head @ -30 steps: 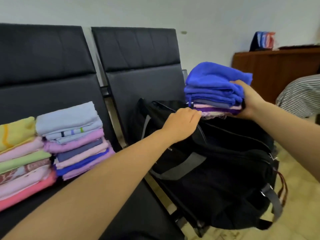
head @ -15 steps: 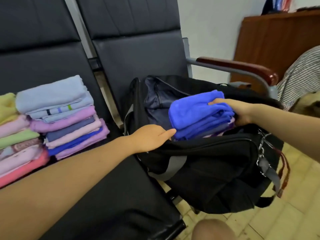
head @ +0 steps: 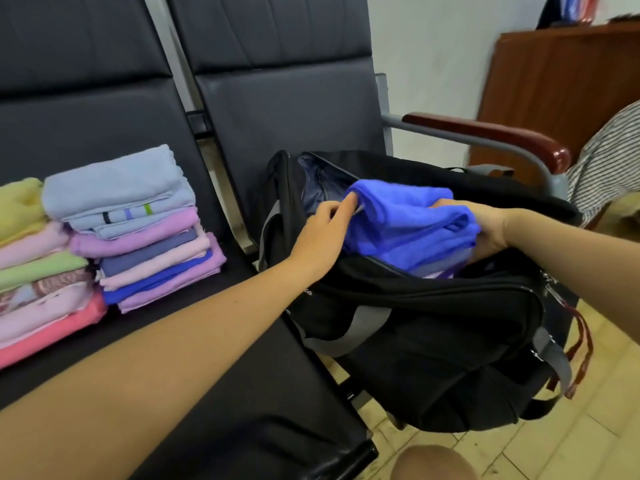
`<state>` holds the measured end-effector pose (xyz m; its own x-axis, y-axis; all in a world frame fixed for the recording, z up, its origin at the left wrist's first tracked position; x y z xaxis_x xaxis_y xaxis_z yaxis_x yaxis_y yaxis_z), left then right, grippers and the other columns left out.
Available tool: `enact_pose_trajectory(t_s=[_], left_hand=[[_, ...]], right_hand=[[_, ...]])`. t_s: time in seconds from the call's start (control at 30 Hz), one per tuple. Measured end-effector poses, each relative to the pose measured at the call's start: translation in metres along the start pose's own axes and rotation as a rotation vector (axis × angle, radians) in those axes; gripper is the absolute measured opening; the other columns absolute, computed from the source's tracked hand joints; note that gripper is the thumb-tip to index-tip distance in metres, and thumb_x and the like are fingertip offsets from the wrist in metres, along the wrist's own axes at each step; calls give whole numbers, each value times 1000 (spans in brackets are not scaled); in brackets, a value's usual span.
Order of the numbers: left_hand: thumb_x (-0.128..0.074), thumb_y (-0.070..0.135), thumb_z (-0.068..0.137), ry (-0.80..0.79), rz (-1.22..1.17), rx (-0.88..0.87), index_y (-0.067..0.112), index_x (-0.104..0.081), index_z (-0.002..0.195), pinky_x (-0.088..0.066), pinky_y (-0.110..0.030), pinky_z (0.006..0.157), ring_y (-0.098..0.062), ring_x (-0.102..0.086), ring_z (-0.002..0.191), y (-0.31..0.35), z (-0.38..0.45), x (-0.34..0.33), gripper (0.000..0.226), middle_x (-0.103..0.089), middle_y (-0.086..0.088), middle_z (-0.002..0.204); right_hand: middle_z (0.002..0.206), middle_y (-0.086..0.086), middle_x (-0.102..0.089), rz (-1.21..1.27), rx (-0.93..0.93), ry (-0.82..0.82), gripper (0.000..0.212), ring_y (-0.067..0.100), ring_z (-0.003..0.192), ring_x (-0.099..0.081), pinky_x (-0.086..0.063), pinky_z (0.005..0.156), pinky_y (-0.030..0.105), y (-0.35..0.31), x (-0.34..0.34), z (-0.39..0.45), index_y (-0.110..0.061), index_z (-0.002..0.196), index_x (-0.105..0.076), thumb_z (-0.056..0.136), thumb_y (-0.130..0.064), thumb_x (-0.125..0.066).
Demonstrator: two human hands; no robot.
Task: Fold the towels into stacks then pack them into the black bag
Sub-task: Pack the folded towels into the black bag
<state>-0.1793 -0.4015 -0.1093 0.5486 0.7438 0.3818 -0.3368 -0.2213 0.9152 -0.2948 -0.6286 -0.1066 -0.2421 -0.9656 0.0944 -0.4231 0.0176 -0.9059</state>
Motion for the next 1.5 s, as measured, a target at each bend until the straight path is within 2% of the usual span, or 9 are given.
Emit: enact_pose_trajectory(t_s=[0.2,0.33,0.47,0.63,0.83,1.1,1.23,1.37,1.5], left_hand=[[-34,46,97,-151,-167,227,26,-52,73,-37,-27,76,-12,-50,75,5,3,-19,37,-57,3,81],[-48,50,92,-168,-154,246,19,-64,108,-43,-28,91,-13,-57,100,6,9,-27,38,-62,3,114],[-54,47,91,-91,-1,124,22,-59,120,-46,-31,98,-13,-57,108,-1,9,-37,38,-61,5,119],[-58,43,89,-123,117,120,19,-63,105,-49,-34,92,-15,-61,98,-10,8,-45,29,-66,4,103],[-64,48,84,-174,151,96,16,-66,97,-50,-32,84,-16,-63,92,-19,0,-42,35,-68,1,96],[-32,53,97,-129,173,88,21,-50,82,-38,-29,70,-17,-52,84,6,-6,-42,40,-56,4,87],[-30,38,102,-44,172,40,10,-57,115,-37,-33,85,-25,-51,109,19,-6,-32,41,-58,-5,116],[-36,28,100,121,143,-88,8,-61,113,-37,-29,80,-18,-52,99,23,-16,5,34,-60,-8,115],[-40,26,98,262,188,-174,18,-64,102,-45,-30,83,-13,-58,94,18,-38,74,26,-64,3,102]], right_hand=[[73,8,-69,-289,-140,-13,28,22,66,-64,-46,66,29,-1,6,8,-9,72,-67,56,-31,-71],[83,9,-73,-335,-74,50,31,25,78,-66,-46,73,32,-5,10,8,-11,78,-73,61,-37,-75],[98,17,-73,-474,22,184,86,30,89,-70,-54,86,41,-14,27,8,-6,103,-71,37,-59,-88],[107,11,-71,-676,174,329,29,26,97,-67,-52,92,40,-35,20,8,-12,105,-70,86,-33,-69],[108,-3,-65,-708,314,405,33,13,102,-58,-39,89,24,-9,3,13,-22,115,-64,88,-42,-65],[121,6,-63,-930,360,572,46,25,113,-57,-42,98,32,-20,7,-9,-16,126,-59,86,-37,-68],[118,9,-64,-993,513,685,44,26,110,-59,-45,98,36,-46,-17,-23,-14,129,-58,89,-29,-64],[98,1,-68,-780,659,719,26,18,97,-63,-48,92,32,-72,-61,-28,-18,113,-67,89,-23,-59],[80,3,-68,-339,760,518,15,10,69,-62,-52,72,18,-101,-133,-26,-14,95,-68,90,-12,-54]])
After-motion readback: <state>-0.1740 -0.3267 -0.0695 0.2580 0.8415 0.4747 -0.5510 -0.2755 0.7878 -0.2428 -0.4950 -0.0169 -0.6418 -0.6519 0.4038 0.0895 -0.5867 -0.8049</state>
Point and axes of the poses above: each hand's wrist, its own z-axis towards the middle knuckle, its own x-axis out of the back of the hand, y = z × x, the point moved 1 cm from there along z, towards the middle knuckle
